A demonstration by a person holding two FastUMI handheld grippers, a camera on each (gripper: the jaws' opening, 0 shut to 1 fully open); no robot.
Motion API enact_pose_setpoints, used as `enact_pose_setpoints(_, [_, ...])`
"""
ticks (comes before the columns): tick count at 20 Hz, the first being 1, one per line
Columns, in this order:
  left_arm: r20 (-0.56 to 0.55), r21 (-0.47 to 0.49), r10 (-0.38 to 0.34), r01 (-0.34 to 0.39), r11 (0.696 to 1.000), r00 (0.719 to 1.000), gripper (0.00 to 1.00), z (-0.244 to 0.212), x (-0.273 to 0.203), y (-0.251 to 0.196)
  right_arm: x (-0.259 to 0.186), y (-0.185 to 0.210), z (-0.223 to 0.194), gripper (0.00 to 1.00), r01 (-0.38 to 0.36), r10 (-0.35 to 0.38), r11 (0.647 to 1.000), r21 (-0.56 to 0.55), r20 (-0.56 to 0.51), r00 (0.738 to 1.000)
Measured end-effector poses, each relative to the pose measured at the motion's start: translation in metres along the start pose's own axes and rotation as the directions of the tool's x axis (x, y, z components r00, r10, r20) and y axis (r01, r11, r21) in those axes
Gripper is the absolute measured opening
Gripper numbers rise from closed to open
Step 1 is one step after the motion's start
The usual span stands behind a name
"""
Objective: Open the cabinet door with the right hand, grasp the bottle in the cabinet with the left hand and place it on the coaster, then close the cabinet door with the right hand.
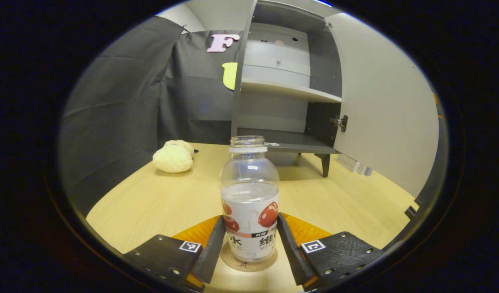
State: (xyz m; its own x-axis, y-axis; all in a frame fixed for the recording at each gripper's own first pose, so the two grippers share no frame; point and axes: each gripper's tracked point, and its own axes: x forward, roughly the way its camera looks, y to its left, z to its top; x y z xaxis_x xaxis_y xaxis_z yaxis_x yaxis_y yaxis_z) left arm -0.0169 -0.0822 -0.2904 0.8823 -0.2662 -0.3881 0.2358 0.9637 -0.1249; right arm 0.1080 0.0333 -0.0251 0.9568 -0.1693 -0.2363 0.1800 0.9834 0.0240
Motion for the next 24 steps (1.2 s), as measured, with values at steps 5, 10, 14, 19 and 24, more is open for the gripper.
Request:
enact_pose_setpoints(5, [-0.006,0.012,-0.008,0.008,1.000,1.000,0.75,-0.004,0.000,-0.002,0.004,0.004,-0.008,0.95,-0.011,0.012,1.000,0.010,-0.016,1.000])
enact_pose_setpoints(10, [-0.035,0.046,-0.020,0.022,0.999,0.999,0.77,-0.008,0.001,-0.003,0.006,0.005,-0.012,0.91,-0.016,0.016,1.000,0.017,-0.020,1.000])
enact_pose_setpoints(14, [-0.049,0.071,-0.028,0.032,0.997,0.998,0.79,-0.009,0.001,-0.002,0.011,0.007,-0.020,0.95,-0.031,0.033,0.999,0.038,-0.031,0.999])
enact_pose_setpoints(19, [-0.048,0.110,-0.020,0.025,0.994,0.999,0.81,-0.003,-0.001,0.000,0.016,0.007,-0.025,0.95,-0.041,0.043,0.998,0.056,-0.036,0.998])
enact_pose_setpoints(24, [0.024,0.142,-0.018,0.014,0.990,1.000,0.78,0.041,-0.020,-0.008,0.023,0.004,-0.019,0.95,-0.040,0.042,0.996,0.078,-0.021,0.999])
